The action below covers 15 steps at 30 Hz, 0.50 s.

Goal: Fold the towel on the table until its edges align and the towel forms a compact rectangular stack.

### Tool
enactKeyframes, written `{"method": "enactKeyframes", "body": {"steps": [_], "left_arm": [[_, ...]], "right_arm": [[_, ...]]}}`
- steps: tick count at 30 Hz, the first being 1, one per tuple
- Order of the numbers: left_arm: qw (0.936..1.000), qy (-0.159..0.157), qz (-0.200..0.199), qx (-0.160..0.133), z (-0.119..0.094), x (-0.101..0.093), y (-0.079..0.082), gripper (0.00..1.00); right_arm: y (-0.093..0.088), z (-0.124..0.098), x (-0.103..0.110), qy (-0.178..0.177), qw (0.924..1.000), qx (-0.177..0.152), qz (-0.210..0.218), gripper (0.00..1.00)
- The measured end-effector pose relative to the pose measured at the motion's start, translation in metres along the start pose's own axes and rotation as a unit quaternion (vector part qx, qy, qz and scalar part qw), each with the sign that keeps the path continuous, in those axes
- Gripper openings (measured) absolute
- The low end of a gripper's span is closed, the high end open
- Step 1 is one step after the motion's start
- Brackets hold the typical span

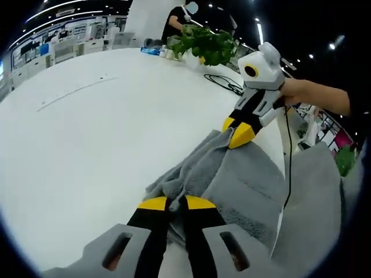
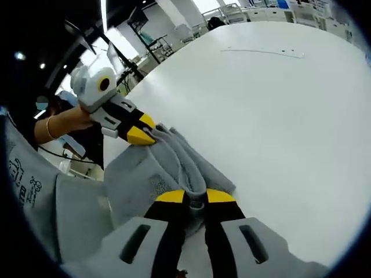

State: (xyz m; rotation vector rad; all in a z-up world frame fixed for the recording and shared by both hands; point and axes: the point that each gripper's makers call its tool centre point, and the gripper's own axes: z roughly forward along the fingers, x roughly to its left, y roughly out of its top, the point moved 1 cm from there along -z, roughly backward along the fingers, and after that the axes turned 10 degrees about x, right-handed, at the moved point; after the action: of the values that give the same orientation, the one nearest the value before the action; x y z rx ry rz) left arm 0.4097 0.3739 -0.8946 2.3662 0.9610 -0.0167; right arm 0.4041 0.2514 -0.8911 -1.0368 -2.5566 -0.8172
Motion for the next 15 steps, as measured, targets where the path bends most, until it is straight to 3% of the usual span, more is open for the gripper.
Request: {"method": "enactKeyframes", "body": {"steps": [6, 15], "left_arm": [[0.9997, 0.018, 0.018, 0.002, 0.0051, -0.0006, -0.0003, 0.07], [0.9997, 0.014, 0.018, -0.004, 0.0074, 0.0013, -0.0009, 0.06]], "right_arm": [[-0.0028, 0.0077, -0.0054, -0.029, 0.9995, -0.005, -0.013, 0.07], [-0.0021, 0.0097, -0.0057, -0.057, 0.9977, -0.009, -0.036, 0.07]]}}
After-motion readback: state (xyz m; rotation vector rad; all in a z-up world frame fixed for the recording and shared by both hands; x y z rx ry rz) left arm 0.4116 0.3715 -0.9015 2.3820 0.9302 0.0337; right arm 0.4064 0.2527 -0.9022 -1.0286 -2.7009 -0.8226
